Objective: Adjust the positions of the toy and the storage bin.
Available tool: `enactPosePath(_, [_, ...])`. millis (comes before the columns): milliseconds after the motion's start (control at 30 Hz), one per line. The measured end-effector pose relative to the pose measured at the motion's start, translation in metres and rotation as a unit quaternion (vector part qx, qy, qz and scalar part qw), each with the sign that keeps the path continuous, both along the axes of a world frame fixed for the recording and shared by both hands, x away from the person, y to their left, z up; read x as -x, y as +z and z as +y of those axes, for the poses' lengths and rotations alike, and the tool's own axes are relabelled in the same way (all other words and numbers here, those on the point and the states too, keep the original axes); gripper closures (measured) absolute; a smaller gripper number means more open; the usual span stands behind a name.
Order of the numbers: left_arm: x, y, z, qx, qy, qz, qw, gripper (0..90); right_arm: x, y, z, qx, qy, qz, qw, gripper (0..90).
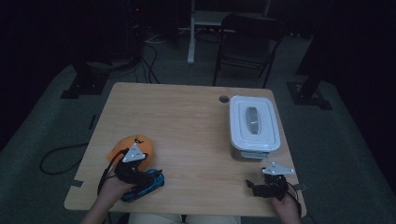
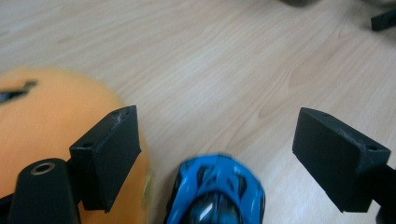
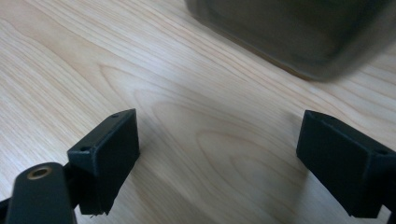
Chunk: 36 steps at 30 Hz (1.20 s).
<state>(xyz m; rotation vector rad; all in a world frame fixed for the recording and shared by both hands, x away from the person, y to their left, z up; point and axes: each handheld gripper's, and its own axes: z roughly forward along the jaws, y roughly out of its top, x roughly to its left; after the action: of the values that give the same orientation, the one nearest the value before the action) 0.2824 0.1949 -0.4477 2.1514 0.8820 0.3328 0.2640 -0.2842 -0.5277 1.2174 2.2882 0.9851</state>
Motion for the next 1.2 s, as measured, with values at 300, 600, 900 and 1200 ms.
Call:
enactPosePath(300, [-0.021, 0.003, -0.023, -0.008, 0.013, 0.000, 0.9999, 0.4, 0.004, 0.007, -0.035, -0.004, -0.069, -0.015, 0.9975, 12.7])
enactPosePath(600, [-0.043, -0.005, -0.054, 0.008, -0.006, -0.013, 0.9999, 0.4, -0.003, 0.001, -0.052, 0.016, -0.115, -0.023, 0.9930, 12.7])
enactPosePath(900, [-0.066, -0.005, -0.094, -0.004, -0.022, -0.020, 0.9996, 0.4, -0.011, 0.009, -0.070, 0.013, -0.152, -0.040, 0.9875, 12.7])
enactPosePath(1200, [-0.097, -0.010, -0.131, -0.005, -0.029, -0.026, 0.9992, 0.4, -0.033, 0.014, -0.082, 0.020, -0.190, -0.050, 0.9803, 12.7])
